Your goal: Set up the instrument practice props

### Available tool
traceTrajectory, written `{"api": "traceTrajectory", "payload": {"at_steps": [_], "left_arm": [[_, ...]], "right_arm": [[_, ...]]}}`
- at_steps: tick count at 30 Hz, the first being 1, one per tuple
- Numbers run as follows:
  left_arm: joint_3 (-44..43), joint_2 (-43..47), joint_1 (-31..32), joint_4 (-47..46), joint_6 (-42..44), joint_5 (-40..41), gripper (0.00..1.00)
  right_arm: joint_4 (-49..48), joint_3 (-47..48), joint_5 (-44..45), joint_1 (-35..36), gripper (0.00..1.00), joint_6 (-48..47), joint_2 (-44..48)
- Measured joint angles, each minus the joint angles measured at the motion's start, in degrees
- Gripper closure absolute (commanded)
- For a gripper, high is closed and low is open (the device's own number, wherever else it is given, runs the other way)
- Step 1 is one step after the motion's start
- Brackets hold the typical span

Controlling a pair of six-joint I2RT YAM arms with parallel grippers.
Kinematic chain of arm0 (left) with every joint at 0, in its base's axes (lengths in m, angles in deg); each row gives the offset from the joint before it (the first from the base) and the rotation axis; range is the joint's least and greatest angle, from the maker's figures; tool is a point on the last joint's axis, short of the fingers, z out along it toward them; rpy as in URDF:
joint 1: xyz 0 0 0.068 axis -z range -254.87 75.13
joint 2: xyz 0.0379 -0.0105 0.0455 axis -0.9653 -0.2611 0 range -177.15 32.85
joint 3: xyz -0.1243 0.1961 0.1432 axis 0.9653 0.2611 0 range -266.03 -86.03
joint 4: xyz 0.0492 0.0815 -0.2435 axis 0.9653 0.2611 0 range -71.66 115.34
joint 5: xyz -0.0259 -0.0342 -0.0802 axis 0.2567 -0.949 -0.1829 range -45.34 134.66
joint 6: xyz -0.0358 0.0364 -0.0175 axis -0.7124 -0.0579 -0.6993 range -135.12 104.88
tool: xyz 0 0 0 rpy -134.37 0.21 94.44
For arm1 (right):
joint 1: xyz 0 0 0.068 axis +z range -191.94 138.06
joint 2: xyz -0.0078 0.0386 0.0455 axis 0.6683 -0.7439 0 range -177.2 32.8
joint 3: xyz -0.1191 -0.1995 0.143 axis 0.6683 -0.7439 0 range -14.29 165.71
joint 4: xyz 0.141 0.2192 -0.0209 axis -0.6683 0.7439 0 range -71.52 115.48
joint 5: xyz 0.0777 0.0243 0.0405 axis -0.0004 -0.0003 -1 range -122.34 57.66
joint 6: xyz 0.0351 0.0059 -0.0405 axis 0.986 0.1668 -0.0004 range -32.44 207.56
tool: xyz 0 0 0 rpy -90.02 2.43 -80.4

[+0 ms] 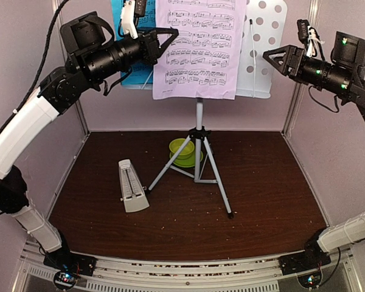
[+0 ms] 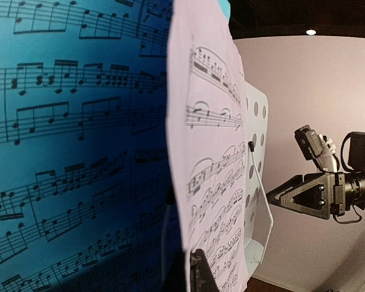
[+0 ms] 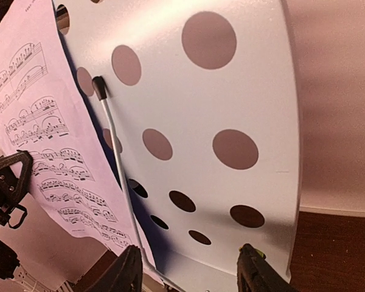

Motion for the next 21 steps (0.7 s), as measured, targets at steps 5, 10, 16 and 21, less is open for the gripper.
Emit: {"api": "traceTrajectory", "payload": {"at_steps": [5, 10, 16, 21], "left_arm": [[0.0, 1.5, 0.0, -0.2, 0.9, 1.9, 1.0], [0.0, 1.8, -0.2, -1.4, 1.8, 2.5, 1.0], [-0.7, 1.1, -0.2, -3.1, 2.8, 2.3, 1.0], [-1.7, -0.3, -0.2, -4.6, 3.5, 2.1, 1.0]], "right_arm": [[-0.4, 0.3, -0.5, 0.0, 0.47, 2.2, -2.0], [-1.1, 2.5, -1.1, 0.3, 0.49, 4.2, -4.3], [-2.6, 6.4, -1.6, 1.7, 0.5, 5.3, -6.4], [-3.6, 7.3, -1.7, 2.7, 0.54, 5.6, -7.5]]}}
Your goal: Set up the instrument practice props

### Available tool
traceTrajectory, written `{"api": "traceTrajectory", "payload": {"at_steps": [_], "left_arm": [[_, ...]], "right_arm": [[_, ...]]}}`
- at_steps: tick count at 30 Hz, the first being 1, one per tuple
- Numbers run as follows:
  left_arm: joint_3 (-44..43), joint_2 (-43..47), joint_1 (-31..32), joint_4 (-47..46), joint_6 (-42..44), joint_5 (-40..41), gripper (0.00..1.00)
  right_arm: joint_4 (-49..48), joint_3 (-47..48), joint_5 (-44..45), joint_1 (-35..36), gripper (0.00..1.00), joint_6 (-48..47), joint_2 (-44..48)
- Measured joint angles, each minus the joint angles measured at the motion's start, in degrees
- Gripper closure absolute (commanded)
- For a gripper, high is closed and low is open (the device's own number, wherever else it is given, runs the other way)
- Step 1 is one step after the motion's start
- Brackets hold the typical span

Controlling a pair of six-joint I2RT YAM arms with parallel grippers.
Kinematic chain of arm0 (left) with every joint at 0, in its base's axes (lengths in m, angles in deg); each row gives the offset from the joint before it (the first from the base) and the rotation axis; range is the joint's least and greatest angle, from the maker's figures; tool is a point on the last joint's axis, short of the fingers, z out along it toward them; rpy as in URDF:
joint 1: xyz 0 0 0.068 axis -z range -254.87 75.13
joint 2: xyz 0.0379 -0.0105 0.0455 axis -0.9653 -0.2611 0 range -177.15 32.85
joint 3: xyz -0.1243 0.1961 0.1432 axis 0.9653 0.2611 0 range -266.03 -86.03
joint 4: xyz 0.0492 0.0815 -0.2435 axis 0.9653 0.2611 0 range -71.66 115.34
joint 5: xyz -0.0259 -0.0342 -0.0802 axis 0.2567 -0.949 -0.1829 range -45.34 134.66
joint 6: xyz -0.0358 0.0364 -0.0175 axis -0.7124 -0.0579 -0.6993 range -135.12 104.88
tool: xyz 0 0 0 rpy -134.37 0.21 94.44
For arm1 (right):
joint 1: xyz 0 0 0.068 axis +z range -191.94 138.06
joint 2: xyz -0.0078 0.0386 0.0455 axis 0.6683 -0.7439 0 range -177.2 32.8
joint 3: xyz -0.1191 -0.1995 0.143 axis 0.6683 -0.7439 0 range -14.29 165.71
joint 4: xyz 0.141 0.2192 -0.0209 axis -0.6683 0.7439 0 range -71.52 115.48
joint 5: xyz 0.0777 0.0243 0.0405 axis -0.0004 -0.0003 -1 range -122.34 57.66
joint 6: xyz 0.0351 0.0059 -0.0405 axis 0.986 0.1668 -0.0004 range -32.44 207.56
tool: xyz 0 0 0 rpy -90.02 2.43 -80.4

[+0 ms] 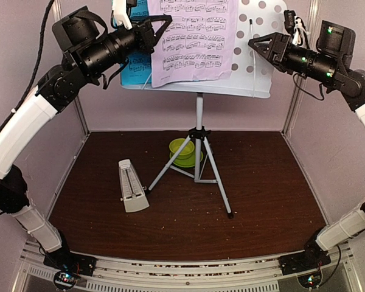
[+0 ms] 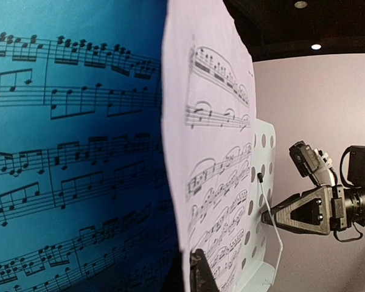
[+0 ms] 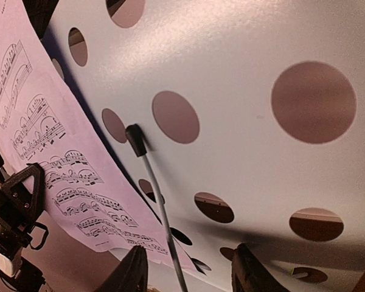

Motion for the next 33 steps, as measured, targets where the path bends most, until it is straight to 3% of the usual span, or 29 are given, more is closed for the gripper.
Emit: {"api": "traceTrajectory", "payload": {"at_steps": [4, 11, 20, 33], "left_arm": [[0.0, -0.6, 0.0, -0.2, 0.3, -0.2, 1.0], [0.0, -0.9, 0.0, -0.7, 0.6, -0.4, 1.0], [0.0, -0.9, 0.0, -1.0, 0.7, -0.3, 1.0], [0.0, -1.0, 0.0, -2.0, 1.6, 0.3, 1.0]], "right_arm": [[0.0, 0.3, -0.2, 0.4, 0.64, 0.1, -0.7], [-0.7, 0.7, -0.7, 0.9, 0.72, 1.2, -1.8], [-1.3, 0.6, -1.3, 0.9, 1.0, 2.4, -2.4], [-10.4, -5.9, -4.1, 0.9, 1.0, -1.9, -0.1]]}}
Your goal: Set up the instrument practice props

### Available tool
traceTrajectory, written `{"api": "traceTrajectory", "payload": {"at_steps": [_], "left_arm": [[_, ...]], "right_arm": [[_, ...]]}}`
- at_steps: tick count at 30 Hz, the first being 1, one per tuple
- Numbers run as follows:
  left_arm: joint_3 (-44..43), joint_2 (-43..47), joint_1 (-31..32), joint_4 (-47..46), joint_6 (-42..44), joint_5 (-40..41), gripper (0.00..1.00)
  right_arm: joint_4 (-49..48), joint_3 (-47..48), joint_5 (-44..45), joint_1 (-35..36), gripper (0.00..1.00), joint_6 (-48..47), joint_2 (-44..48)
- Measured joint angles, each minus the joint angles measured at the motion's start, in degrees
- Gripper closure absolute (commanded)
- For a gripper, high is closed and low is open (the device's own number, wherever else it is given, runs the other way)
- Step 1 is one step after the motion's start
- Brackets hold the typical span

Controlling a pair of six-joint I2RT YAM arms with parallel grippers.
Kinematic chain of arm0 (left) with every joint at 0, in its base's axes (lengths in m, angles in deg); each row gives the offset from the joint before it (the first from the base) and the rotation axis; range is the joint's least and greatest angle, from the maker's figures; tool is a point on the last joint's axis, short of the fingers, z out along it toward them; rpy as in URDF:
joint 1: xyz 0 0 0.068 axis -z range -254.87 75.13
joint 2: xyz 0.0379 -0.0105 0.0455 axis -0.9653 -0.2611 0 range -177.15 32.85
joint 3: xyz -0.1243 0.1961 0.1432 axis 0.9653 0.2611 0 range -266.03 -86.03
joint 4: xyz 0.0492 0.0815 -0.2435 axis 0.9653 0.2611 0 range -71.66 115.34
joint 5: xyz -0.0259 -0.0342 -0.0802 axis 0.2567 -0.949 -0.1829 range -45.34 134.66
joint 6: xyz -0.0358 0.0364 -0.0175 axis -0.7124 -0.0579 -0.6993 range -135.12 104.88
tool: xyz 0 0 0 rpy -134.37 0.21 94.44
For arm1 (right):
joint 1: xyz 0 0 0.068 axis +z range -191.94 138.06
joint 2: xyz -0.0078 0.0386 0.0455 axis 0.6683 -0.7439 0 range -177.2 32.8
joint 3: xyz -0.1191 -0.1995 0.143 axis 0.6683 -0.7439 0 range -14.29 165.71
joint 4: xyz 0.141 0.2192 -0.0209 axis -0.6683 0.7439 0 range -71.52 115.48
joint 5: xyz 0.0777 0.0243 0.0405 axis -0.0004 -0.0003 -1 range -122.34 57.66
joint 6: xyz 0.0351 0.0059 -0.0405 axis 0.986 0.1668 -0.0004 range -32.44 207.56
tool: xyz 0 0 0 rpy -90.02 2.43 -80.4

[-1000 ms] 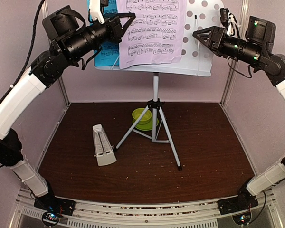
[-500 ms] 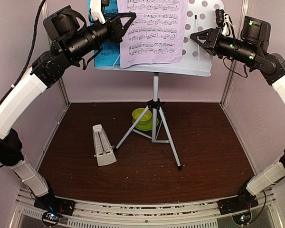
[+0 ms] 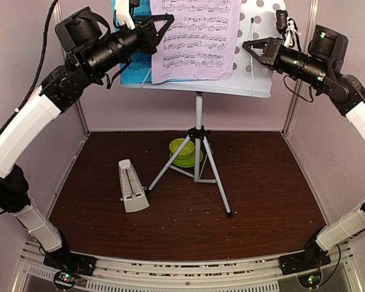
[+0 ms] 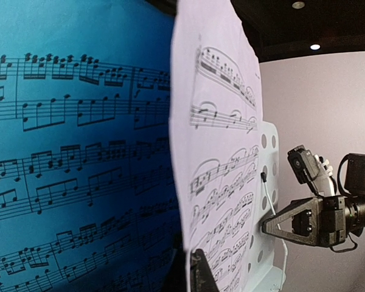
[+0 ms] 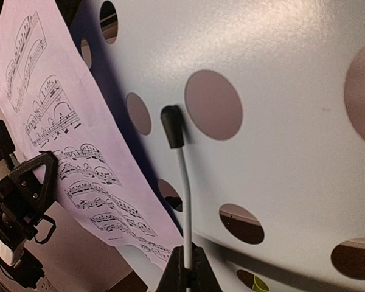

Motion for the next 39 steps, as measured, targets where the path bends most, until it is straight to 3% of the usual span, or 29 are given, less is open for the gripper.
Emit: {"api": "traceTrajectory", "payload": {"at_steps": [17, 29, 39], "left_arm": [[-8.4, -8.2, 0.5, -2.0, 0.5, -0.1, 1.0], [-15.5, -13.6, 1.7, -1.9, 1.4, -2.0, 1.0], [-16.2, -15.1, 2.4, -1.4, 3.3, -5.8, 1.0]], "right_arm": [[-9.3, -6.2, -3.8, 0.0, 1.0, -2.4, 1.9], [-10.3, -7.0, -4.3, 0.3, 1.0, -3.2, 2.4], [-11.4, -8.8, -4.9, 0.7, 1.0, -5.6, 3.6]]}}
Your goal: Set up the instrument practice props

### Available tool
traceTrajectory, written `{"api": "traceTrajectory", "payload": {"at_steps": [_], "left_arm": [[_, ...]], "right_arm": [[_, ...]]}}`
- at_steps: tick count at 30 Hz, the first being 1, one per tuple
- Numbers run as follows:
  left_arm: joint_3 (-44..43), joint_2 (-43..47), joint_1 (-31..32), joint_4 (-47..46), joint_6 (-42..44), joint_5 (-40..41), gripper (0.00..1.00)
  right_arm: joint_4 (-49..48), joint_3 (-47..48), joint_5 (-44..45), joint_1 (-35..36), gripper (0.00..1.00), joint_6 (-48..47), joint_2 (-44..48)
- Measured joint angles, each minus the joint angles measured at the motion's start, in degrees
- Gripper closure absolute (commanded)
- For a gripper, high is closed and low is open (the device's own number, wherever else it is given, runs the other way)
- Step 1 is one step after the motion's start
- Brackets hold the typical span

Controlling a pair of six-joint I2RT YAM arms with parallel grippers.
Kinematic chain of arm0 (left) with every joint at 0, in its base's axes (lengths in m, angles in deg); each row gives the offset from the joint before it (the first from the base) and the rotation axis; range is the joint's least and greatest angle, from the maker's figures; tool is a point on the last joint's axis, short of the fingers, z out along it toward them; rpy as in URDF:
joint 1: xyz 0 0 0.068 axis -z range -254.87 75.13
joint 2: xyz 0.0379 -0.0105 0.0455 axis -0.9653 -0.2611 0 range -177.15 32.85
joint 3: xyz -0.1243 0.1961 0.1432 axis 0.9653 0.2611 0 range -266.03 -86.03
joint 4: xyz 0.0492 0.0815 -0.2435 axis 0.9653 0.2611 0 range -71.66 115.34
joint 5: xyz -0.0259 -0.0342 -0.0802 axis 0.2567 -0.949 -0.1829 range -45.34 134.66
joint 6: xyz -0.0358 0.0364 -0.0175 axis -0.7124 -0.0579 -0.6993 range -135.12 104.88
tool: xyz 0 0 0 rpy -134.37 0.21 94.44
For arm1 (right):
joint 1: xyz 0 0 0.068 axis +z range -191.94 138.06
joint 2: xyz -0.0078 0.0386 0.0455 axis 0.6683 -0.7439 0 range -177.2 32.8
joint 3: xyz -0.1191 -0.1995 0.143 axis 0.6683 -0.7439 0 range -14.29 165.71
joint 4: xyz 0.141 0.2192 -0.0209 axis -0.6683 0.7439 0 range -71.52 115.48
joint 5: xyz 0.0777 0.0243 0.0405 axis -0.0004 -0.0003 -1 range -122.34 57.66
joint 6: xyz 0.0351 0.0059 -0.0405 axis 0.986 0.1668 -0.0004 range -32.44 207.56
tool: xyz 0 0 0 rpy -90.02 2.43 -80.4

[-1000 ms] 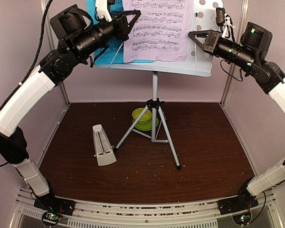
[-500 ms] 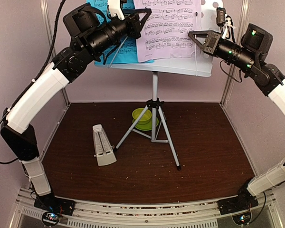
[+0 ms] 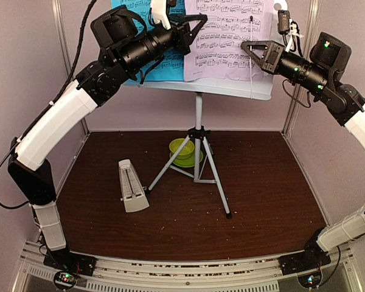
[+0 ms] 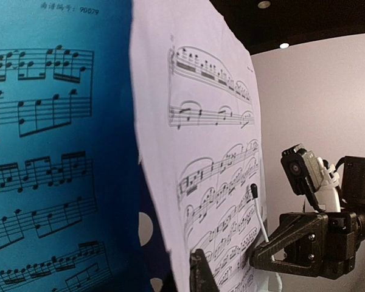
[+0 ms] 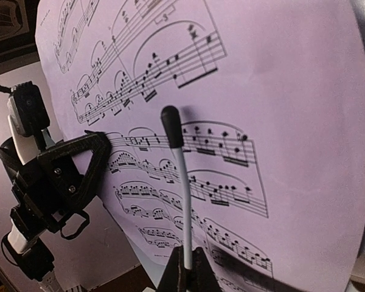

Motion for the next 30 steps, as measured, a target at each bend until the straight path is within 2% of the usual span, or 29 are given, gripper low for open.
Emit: {"api": "traceTrajectory", "payload": {"at_steps": [22, 25, 27, 30], "left_arm": [[-2.4, -3.8, 0.7, 1.8, 2.2, -5.9, 1.0], [-2.4, -3.8, 0.7, 2.0, 2.6, -5.9, 0.94], [-2.4, -3.8, 0.7, 2.0, 2.8, -5.9, 0.87], [-2.4, -3.8, 0.7, 2.1, 3.1, -5.9, 0.83]], "right_arm": [[-1.9, -1.9, -1.1, 0.4, 1.0, -1.9, 1.0], [-1.9, -1.9, -1.1, 0.4, 1.0, -1.9, 1.0], [-2.0, -2.0, -1.1, 0.4, 0.88, -1.9, 1.0], [-2.3, -2.4, -1.1, 0.4, 0.8, -1.4, 1.1]]}}
